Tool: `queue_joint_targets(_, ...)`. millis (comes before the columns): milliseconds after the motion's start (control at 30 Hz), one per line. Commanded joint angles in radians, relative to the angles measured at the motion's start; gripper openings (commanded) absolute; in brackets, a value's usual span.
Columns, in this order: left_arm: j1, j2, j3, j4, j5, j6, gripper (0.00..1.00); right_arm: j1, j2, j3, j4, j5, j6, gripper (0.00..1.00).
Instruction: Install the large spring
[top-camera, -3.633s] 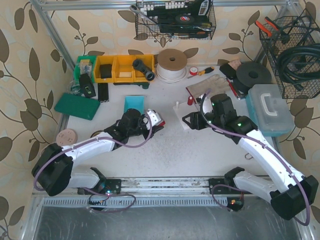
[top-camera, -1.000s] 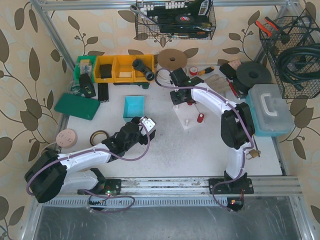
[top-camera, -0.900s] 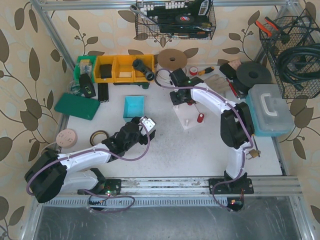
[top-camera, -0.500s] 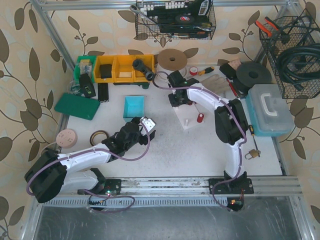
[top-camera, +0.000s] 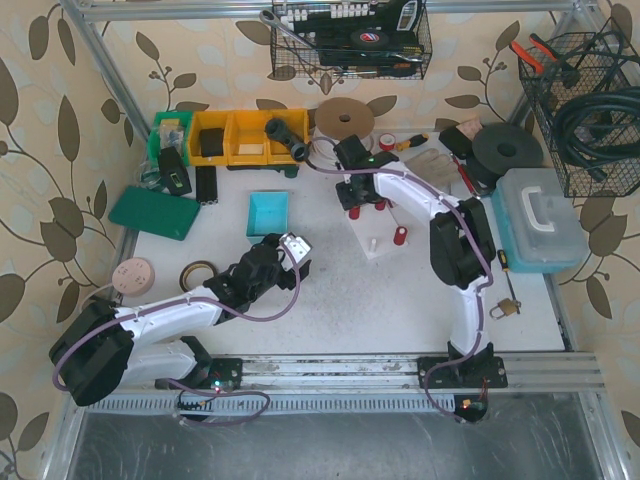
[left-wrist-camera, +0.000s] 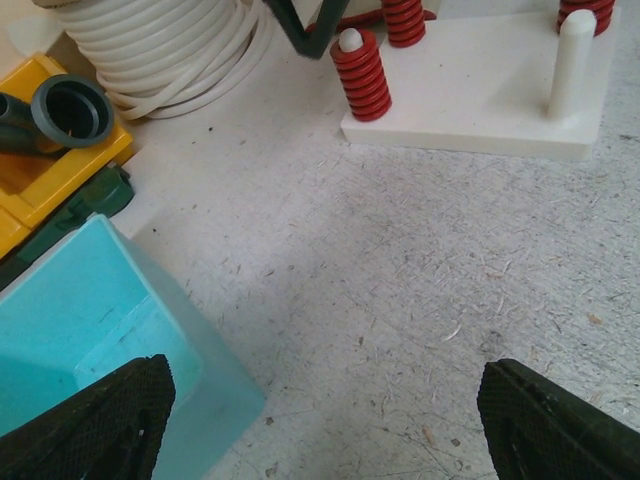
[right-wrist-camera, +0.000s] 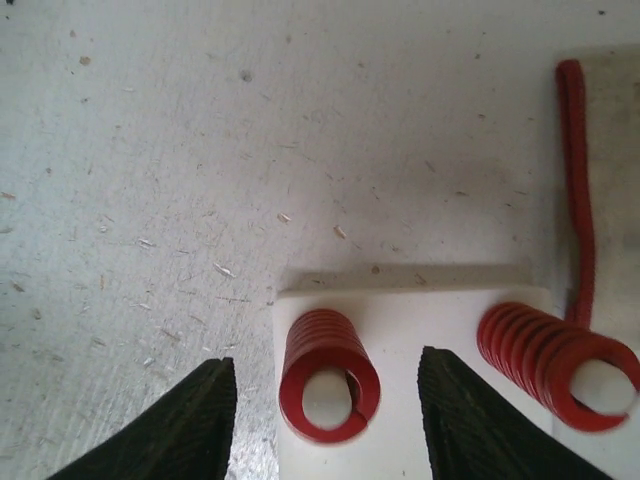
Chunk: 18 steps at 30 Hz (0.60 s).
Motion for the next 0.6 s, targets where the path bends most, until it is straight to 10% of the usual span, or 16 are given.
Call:
queue_joint_targets(0,0.007,-0.020,0.060,-0.039,-0.062,-0.026,0.86,-0.004,-0.116,0.000,-0.055,0.023,0.007,0.53)
queue_joint_targets(233,0.036,-0.004,0.260,-0.308,-0.281,-0.326,0.89,0.003,-0.446,-0.261,0.013,-0.053,0.070,0.63)
queue_joint_targets(567,0.277,0.249,0.600,-0.679,-0.056,-0.418,0.68,0.007,-0.935,-0.730,0.219,0.014,0.101,1.00)
